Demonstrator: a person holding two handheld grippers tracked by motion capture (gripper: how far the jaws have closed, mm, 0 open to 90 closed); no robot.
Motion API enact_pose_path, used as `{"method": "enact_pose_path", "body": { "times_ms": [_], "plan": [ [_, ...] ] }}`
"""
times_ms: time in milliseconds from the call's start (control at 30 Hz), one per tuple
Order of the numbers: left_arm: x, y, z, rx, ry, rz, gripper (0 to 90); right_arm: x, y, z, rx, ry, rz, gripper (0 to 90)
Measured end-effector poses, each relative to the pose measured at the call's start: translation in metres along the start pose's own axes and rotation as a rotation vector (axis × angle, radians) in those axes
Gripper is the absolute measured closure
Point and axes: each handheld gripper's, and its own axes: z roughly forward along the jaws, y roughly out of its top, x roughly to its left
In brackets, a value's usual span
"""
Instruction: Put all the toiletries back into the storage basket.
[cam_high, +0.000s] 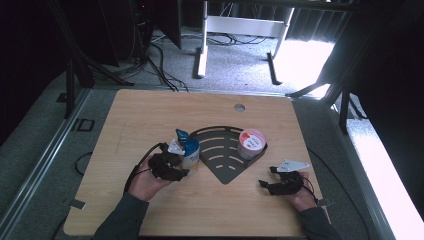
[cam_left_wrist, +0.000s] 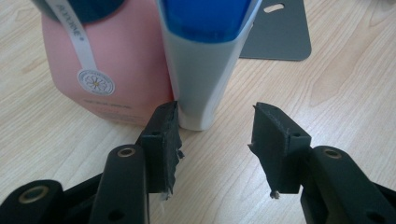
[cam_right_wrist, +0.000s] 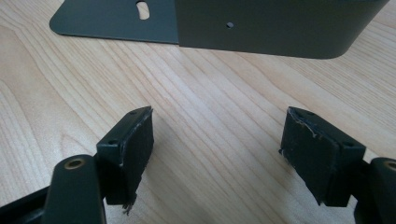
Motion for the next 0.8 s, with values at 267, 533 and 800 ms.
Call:
{"method": "enact_pose_path", "body": {
  "times_ms": [267, 533, 800],
  "plan": [
    [-0.001, 0.006, 0.002, 0.003, -0.009, -0.005, 52.8, 0.0, 0.0, 0.0, 0.001, 0.001, 0.0, 24.8],
    [-0.001, 0.016, 0.004, 0.0, 0.011, 0.004, 52.3, 0.0, 0.0, 0.0, 0.001, 0.002, 0.0, 24.8],
    [-0.003, 0.024, 0.013, 0.016, 0.002, 0.014, 55.4, 0.0, 0.0, 0.0, 0.001, 0.002, 0.001, 24.8]
  ]
}}
